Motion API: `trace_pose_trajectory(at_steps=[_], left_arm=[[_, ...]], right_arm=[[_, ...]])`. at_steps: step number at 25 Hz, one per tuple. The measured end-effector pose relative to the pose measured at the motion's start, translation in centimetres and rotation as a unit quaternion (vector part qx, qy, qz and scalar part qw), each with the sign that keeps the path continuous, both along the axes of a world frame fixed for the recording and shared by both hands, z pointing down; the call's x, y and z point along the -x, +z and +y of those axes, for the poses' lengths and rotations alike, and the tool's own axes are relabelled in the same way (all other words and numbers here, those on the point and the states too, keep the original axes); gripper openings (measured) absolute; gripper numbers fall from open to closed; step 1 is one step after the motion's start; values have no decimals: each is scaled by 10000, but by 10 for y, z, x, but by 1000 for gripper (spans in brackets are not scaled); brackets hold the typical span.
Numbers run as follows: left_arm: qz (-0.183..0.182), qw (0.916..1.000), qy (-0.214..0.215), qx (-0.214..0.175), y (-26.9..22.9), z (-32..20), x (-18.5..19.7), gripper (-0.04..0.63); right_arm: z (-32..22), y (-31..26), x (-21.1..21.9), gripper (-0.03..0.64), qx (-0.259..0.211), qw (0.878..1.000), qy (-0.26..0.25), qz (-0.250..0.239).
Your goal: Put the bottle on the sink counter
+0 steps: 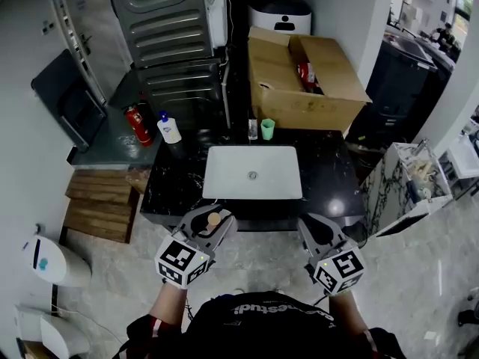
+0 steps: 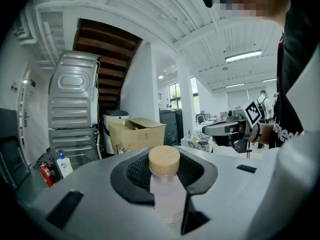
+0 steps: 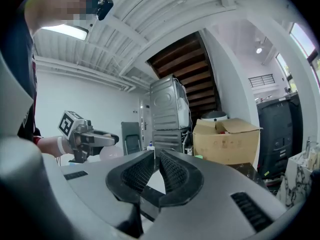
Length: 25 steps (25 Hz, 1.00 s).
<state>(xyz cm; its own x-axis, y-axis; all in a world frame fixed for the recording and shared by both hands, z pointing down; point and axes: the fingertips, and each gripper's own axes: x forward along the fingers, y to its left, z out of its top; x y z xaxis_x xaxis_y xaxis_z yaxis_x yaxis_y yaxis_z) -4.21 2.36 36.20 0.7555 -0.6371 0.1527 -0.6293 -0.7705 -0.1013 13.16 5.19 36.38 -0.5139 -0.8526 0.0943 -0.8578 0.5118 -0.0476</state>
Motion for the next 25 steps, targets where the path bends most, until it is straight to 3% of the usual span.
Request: trace_pose_trajectory(at_steps=[11,25], left_arm=[[42,9999,-141,54,1,4,0,118],[-18,9990,-433,71,1,11,-39,118]], right_arm=[[3,0,-3,58,30,9999,-128,-51],[7,13,-43,58,173,9984,-507,-198]])
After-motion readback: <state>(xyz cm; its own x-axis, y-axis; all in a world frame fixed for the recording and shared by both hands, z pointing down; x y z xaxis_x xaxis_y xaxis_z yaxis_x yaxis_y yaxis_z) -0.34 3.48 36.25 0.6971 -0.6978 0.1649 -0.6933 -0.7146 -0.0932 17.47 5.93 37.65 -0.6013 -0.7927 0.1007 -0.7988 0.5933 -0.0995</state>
